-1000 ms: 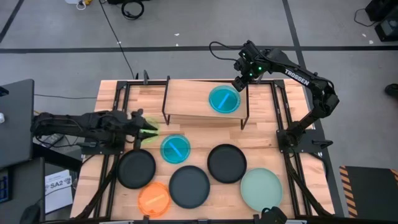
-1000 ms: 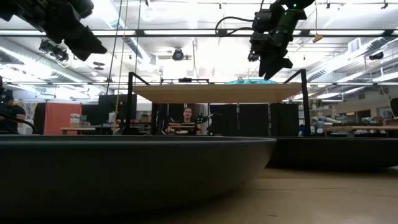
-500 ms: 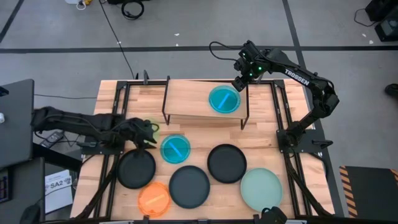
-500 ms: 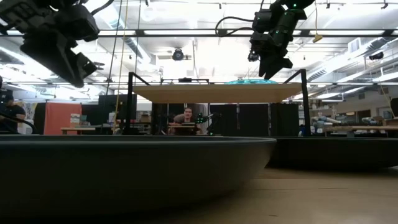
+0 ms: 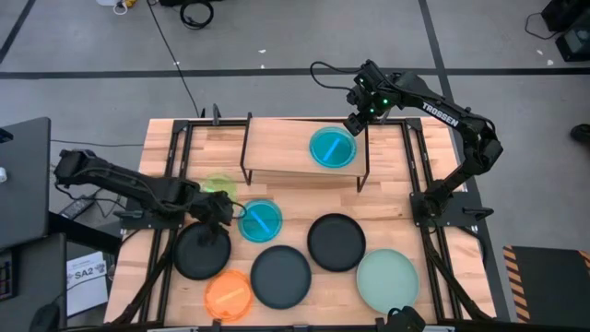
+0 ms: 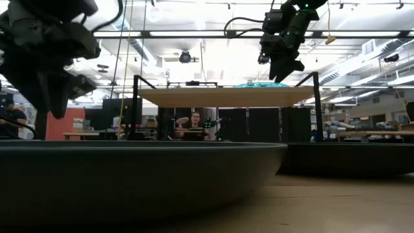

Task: Place and stack plates onto a shelf
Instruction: Put the left black plate on the shelf

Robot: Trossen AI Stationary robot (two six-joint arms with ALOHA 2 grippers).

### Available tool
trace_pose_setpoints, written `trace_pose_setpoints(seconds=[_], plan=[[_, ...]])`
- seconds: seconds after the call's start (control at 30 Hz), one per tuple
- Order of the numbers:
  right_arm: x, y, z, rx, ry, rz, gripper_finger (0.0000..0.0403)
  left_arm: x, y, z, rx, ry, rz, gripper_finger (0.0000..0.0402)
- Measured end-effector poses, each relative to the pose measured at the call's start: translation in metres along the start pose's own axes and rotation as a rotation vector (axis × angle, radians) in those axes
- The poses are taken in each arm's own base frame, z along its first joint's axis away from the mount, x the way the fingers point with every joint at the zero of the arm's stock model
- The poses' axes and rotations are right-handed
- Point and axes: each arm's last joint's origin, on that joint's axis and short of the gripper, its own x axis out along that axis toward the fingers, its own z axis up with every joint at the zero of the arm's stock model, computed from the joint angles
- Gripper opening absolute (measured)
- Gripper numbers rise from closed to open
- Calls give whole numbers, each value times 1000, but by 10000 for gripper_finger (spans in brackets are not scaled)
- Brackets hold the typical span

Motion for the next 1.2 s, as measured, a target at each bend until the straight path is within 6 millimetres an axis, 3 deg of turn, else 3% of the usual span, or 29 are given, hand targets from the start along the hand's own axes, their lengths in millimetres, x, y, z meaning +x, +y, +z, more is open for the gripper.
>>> trace_pose_setpoints(seconds=[0.27, 0.7, 1.2], plan=[[0, 0, 0, 0, 0, 0, 170, 18, 2, -2, -11, 108, 17, 121], [0, 0, 0, 0, 0, 0, 170, 22, 3, -3, -13, 132, 21, 121], [0, 0, 0, 0, 0, 0, 170, 46, 6, -9, -21, 281, 15, 121]])
